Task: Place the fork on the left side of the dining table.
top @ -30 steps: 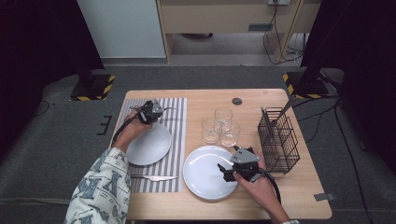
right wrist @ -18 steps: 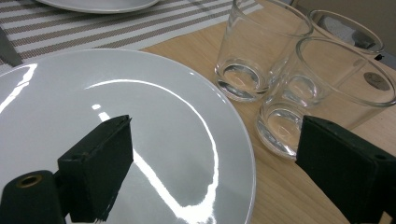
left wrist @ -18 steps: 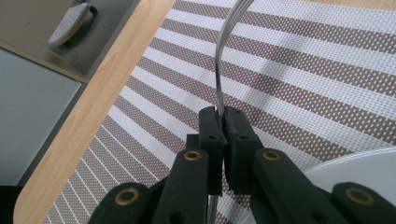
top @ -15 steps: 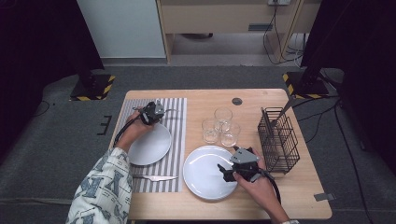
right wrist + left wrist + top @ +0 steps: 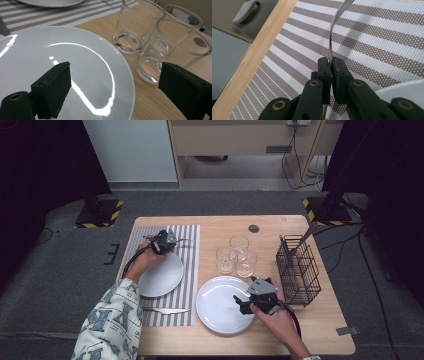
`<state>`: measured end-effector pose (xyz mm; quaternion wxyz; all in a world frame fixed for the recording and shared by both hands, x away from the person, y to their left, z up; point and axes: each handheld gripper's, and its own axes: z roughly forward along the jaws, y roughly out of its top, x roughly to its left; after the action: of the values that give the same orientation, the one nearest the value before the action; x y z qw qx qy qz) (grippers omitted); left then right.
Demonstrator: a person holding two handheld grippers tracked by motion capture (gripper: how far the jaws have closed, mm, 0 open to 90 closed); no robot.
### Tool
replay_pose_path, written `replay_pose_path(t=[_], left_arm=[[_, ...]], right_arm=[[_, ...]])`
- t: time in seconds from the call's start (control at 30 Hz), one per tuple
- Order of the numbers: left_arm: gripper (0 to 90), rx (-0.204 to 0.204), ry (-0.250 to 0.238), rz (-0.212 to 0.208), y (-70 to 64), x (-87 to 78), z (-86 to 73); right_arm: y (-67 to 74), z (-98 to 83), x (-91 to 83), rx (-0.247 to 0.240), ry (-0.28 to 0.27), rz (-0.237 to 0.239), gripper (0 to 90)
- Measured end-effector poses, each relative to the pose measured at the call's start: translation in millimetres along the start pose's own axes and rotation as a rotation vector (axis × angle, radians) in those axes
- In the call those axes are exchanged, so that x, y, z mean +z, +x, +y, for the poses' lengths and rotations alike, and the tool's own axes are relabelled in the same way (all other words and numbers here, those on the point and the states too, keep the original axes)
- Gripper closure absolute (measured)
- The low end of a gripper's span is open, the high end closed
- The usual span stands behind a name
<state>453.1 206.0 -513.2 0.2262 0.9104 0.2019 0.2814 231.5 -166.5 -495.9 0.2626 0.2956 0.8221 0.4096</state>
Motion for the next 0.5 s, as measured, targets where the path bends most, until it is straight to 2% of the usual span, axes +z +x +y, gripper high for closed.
replay_pose_path(t=[0.5], left_arm=[[85.0,0.026,0.018,-0.016,-6.0,3.1,2.0]], right_arm=[[-1.0,-1.1,-1.2,0.006,-0.005,-0.002,10.8]])
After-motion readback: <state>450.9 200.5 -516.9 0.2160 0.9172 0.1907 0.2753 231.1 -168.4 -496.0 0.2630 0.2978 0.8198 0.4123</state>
